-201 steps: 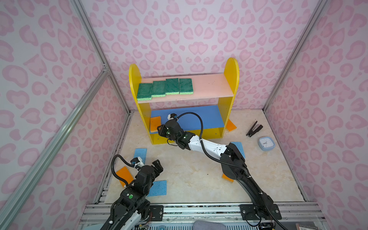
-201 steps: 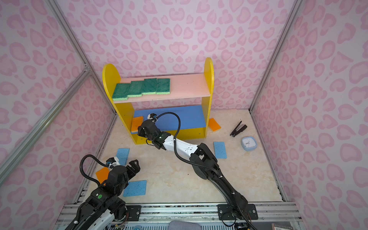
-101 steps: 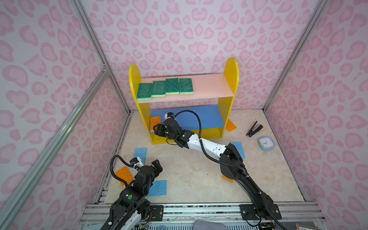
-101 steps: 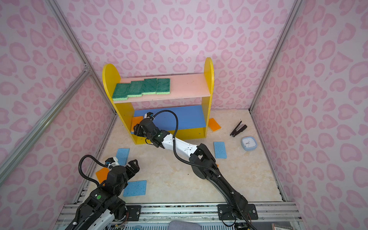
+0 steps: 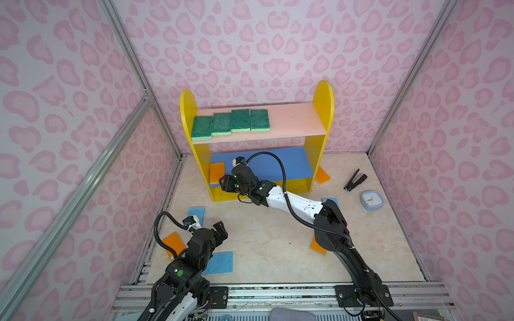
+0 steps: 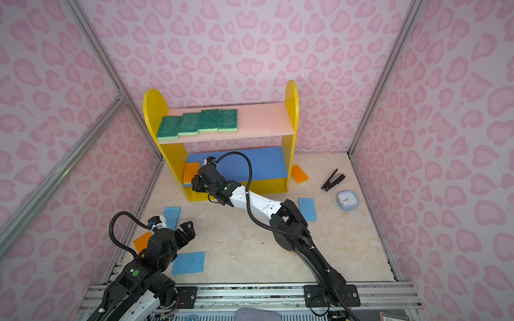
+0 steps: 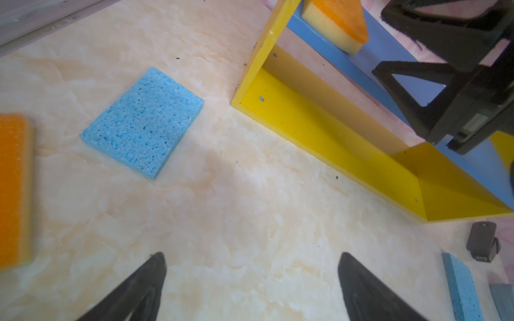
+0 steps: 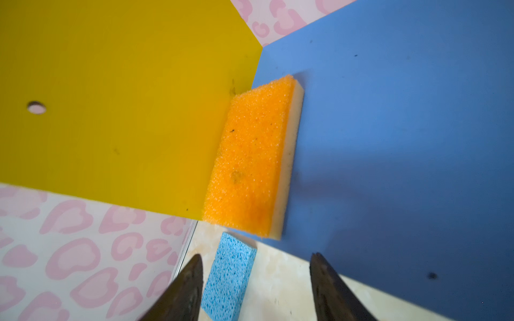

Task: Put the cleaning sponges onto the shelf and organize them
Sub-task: 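Open the right gripper and withdraw it from the shelf, then grasp another orange sponge on the table with the left gripper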

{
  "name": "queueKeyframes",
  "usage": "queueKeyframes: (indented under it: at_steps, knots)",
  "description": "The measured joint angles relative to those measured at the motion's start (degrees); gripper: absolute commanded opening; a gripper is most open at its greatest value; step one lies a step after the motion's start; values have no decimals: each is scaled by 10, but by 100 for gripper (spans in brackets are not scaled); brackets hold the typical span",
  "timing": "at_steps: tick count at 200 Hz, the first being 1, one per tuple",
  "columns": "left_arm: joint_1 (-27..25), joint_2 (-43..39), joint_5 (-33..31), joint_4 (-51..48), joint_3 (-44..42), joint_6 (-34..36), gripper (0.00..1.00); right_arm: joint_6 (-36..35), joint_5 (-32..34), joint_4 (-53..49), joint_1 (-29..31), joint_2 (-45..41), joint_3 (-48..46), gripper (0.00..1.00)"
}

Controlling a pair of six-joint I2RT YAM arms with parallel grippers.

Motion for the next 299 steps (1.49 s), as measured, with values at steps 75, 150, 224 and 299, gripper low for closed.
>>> queueKeyframes:
  at_steps: [75,150,224,299]
  knots:
    - [-1,117,90,34,35,58,99,-55,-33,53,-14,-263,-324,63]
    - [-97,236,108,113,40,43,100,-68,-82,31,-127,-498,-629,64]
    - [-216,507,119,244,149,27,82,-38,-137,-33,-294,-649,-781,64]
    - [-304,716,221,318,306,59,76,-26,-173,-79,-469,-718,-875,64]
